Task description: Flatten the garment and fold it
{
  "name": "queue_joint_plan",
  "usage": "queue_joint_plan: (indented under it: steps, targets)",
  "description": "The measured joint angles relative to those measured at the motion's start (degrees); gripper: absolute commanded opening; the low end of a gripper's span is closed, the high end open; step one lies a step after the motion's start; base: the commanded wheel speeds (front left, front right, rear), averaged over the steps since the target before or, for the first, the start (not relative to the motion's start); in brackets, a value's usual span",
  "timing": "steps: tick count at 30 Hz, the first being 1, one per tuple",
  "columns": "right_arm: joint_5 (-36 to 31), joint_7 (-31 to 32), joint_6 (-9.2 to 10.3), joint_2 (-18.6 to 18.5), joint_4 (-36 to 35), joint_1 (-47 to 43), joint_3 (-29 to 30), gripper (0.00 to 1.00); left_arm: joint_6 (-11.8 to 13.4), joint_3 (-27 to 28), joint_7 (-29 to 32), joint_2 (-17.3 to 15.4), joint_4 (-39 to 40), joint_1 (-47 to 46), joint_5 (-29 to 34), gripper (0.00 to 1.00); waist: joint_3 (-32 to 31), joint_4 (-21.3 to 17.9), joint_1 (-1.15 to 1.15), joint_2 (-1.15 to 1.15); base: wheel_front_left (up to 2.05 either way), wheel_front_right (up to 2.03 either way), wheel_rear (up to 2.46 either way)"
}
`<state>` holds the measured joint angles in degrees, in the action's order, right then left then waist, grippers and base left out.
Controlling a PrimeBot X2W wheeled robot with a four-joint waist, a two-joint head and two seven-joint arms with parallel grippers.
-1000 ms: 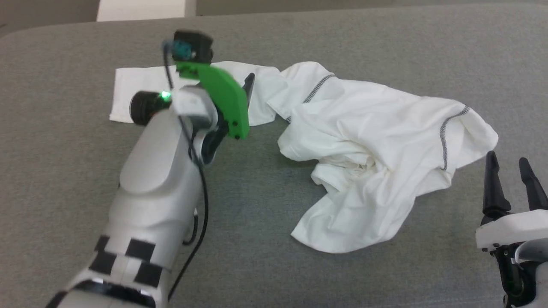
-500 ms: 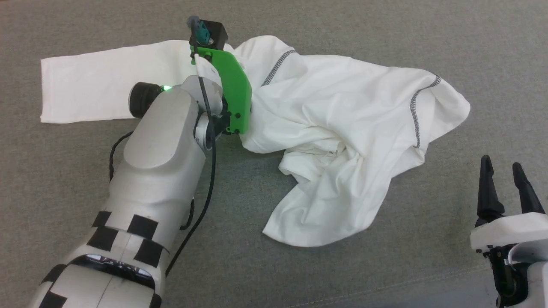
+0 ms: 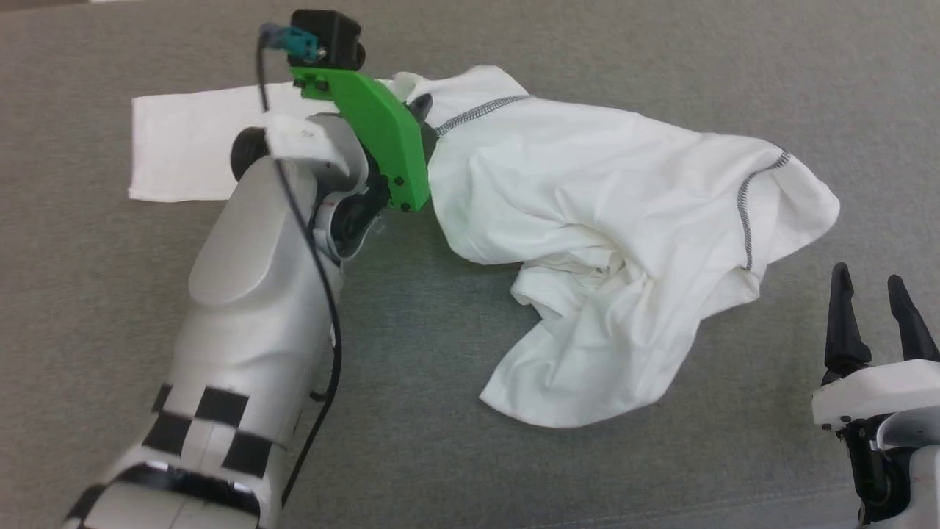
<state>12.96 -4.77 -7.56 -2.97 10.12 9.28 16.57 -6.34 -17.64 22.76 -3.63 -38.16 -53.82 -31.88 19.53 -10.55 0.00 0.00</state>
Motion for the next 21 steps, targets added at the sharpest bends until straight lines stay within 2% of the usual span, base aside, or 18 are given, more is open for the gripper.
queue_joint_plan:
  steps: [5,8,10,14,18,19,20,21]
  targets:
    - [-0.79,0.97,0.0,-0.01,-0.29,-0.82,0.15,1.0,-0.33,1.77,-0.77,-2.49,9.68,10.12,-3.26,0.0,-2.6,2.74,0.0,0.0,0.0,0.0,0.0]
    - [-1.24,1.83,0.0,0.02,-0.71,-1.68,0.26,1.0,3.01,4.21,-0.68,-5.31,15.52,18.66,-4.12,0.0,-4.0,4.78,0.0,0.0,0.0,0.0,0.0]
    - [-1.42,2.3,0.0,0.01,-1.03,-2.01,0.0,1.0,6.17,6.17,-0.57,-6.86,18.74,25.0,-4.87,0.0,-4.92,6.27,0.0,0.0,0.0,0.0,0.0]
    - [-1.71,3.03,0.0,0.04,-1.6,-2.16,-0.42,1.0,10.95,7.92,1.43,-7.67,21.67,36.12,-5.79,0.0,-6.48,8.67,0.0,0.0,0.0,0.0,0.0]
    - [-1.86,3.37,0.0,0.05,-1.82,-2.26,-1.07,1.0,12.22,8.0,3.88,-7.19,23.19,41.81,-7.46,0.0,-7.8,10.18,-0.01,0.0,0.0,0.0,0.0]
    - [-1.86,3.58,0.0,0.05,-1.83,-2.29,-1.19,1.0,12.24,8.44,4.08,-6.87,23.58,42.25,-8.46,0.15,-8.05,10.35,-0.01,0.0,0.0,0.0,0.0]
    - [-1.93,3.78,0.0,0.05,-1.88,-2.35,-1.34,1.0,12.23,9.39,4.12,-6.17,24.21,42.73,-10.23,0.49,-8.35,10.52,-0.01,0.0,0.0,0.0,0.0]
    - [-2.05,3.87,0.0,0.07,-1.94,-2.4,-1.45,1.0,12.22,10.51,3.56,-5.28,25.1,43.15,-11.7,1.0,-8.62,10.65,-0.01,0.0,0.0,0.0,0.0]
